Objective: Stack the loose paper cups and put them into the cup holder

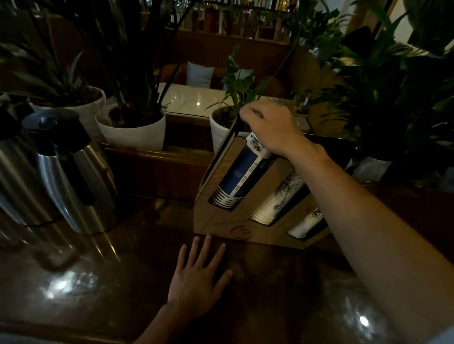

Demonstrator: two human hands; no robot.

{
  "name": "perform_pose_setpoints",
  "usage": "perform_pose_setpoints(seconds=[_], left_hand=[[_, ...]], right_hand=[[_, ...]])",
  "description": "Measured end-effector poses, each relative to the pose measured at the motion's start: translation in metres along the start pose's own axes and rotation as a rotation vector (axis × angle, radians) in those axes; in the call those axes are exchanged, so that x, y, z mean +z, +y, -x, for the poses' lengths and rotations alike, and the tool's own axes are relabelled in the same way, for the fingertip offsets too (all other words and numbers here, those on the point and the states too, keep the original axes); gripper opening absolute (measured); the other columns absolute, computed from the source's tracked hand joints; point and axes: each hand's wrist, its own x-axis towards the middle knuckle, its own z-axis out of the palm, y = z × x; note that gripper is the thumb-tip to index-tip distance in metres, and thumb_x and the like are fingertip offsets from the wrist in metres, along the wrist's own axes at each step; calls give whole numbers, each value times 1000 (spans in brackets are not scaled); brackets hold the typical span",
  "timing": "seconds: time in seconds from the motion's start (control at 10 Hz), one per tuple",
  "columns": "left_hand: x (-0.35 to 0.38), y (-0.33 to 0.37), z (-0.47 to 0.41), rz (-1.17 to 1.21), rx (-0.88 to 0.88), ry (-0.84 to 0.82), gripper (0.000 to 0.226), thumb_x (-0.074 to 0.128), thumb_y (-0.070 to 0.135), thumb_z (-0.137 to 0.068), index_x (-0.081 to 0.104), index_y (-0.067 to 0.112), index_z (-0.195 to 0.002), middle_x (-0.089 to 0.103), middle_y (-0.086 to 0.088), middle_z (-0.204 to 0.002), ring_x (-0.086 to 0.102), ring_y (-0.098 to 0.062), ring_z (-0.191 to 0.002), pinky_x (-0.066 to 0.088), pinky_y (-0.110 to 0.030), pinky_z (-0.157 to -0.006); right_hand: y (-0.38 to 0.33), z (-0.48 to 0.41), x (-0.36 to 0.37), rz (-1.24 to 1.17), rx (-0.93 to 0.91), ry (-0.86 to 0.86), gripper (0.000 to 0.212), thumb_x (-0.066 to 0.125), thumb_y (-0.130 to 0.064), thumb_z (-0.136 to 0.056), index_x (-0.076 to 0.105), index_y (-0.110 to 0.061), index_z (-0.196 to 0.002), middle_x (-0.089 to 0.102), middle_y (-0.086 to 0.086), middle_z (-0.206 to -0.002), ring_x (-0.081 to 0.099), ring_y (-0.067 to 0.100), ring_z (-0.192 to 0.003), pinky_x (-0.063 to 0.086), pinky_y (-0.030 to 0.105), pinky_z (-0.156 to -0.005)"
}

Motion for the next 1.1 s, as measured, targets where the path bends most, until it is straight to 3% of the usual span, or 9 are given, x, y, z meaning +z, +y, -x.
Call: perform_pose_setpoints(seconds=[0.1,0.2,0.3,0.4,0.7,0.8,0.9,1.0,1.1], left_hand=[[-1,0,1,-11,-4,-8,72,-8,79,-89,-23,47,-152,-31,3,-166,-32,-27,-152,-22,-49,-122],[2,1,2,-7,-15,2,69,-1,77,-94,-24,47,-152,-30,3,-167,-32,-28,-153,-27,-46,-120],[2,0,-1,3,-14,3,70,-5,79,-91,-22,49,-153,-30,3,-167,-32,-28,-152,-26,-47,-120],[2,0,-1,-7,-7,5,74,-10,79,-88,-20,49,-154,-30,3,-166,-31,-28,-153,-22,-48,-121],[3,-1,0,-27,-3,4,75,-11,79,-86,-20,46,-154,-27,2,-167,-29,-26,-153,-20,-48,-121],[1,-2,0,-16,3,4,84,-16,82,-83,-13,46,-159,-25,2,-168,-26,-26,-155,-18,-48,-123],[-1,-2,0,-9,0,-6,84,-12,80,-84,-10,46,-160,-26,3,-167,-25,-25,-155,-17,-49,-124],[0,-3,1,13,4,-11,84,-16,85,-80,-17,48,-156,-28,4,-166,-28,-25,-153,-19,-48,-123],[-1,-2,1,19,17,-19,87,-26,86,-72,-21,50,-151,-29,4,-166,-30,-25,-152,-20,-48,-122]], right_hand=[[-2,-5,-3,76,88,-185,50,42,-66,-84,56,-46,-128,62,0,-126,60,22,-107,47,38,-91],[-1,-6,-3,82,116,-220,44,47,-53,-90,50,-47,-134,62,5,-113,61,20,-85,48,34,-69],[-3,-5,-3,63,121,-198,44,47,-49,-90,49,-48,-134,58,-1,-87,54,16,-63,36,29,-54],[-5,-3,-3,36,130,-191,43,46,-46,-91,50,-47,-135,55,-2,-81,52,17,-60,37,29,-54],[-11,2,-1,51,154,-172,43,41,-55,-87,52,-49,-129,60,-1,-95,58,20,-73,37,30,-58],[-9,4,-1,31,140,-134,39,40,-56,-87,56,-50,-122,65,1,-96,61,16,-73,41,30,-61],[-6,13,-5,42,88,21,42,49,-51,-93,64,-30,-126,66,1,-120,59,16,-105,44,30,-81],[-13,37,-11,-29,-2,191,33,64,-32,-92,70,-18,-121,70,-1,-120,62,7,-105,50,18,-91],[-43,70,-33,-162,-160,306,20,68,-22,-91,75,-20,-109,74,-9,-107,66,-2,-97,51,11,-86]])
